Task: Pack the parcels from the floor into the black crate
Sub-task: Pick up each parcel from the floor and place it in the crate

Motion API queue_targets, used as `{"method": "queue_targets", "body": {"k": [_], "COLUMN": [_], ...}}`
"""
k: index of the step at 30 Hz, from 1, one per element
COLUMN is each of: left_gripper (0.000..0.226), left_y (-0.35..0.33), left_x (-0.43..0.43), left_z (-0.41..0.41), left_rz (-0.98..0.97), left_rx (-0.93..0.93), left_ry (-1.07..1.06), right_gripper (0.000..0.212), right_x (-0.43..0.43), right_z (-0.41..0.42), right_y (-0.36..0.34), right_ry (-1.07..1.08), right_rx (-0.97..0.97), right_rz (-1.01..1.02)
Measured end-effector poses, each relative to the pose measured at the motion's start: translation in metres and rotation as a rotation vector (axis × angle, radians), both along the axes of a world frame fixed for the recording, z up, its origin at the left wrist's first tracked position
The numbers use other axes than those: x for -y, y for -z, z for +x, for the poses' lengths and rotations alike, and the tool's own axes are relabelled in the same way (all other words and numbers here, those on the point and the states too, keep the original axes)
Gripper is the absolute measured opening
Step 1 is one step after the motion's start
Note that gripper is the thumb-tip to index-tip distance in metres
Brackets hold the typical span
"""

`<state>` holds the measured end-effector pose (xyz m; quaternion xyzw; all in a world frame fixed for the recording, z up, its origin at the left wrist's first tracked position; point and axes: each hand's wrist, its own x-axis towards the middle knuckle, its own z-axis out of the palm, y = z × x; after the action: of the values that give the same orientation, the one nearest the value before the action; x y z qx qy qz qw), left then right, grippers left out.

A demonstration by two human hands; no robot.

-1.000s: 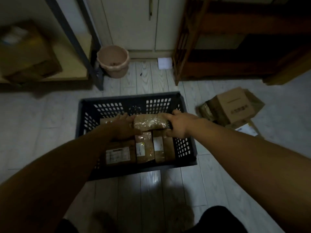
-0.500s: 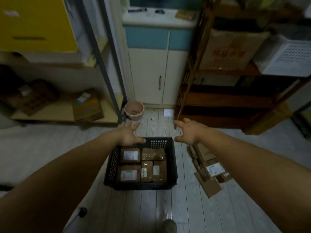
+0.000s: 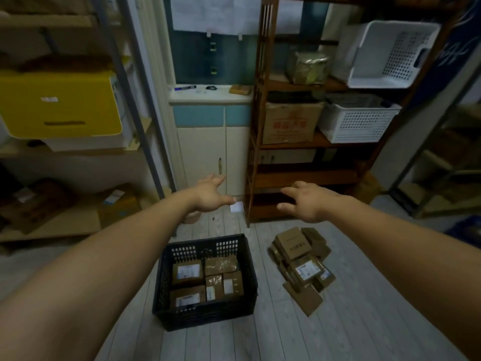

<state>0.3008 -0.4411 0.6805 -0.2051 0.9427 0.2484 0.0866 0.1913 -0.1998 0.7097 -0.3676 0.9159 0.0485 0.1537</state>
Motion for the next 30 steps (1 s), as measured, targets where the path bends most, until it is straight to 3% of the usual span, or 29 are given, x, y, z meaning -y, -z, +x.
{"method": "queue_targets", "body": {"k": [11, 20, 30], "left_gripper": [0.086, 0.085, 0.088], "left_y": [-0.077, -0.09, -0.062], "left_x": [-0.141, -0.25, -0.259], "left_z": [-0.045, -0.129, -0.234], "left_rz": [-0.041, -0.086, -0.102], "left_rx": [-0.104, -0.095, -0.003], "left_ry": [0.12, 0.087, 0.083], "right_gripper": [0.07, 0.069, 0.07], "right_x": [-0.114, -0.225, -0.228], "right_z": [-0.044, -0.116, -0.226], "right_y": [-0.052, -0.073, -0.047], "right_ry": [0.095, 0.116, 0.07], "right_rx": [-0.124, -0.064, 0.005], "right_rz": [-0.103, -0.146, -0.149]}}
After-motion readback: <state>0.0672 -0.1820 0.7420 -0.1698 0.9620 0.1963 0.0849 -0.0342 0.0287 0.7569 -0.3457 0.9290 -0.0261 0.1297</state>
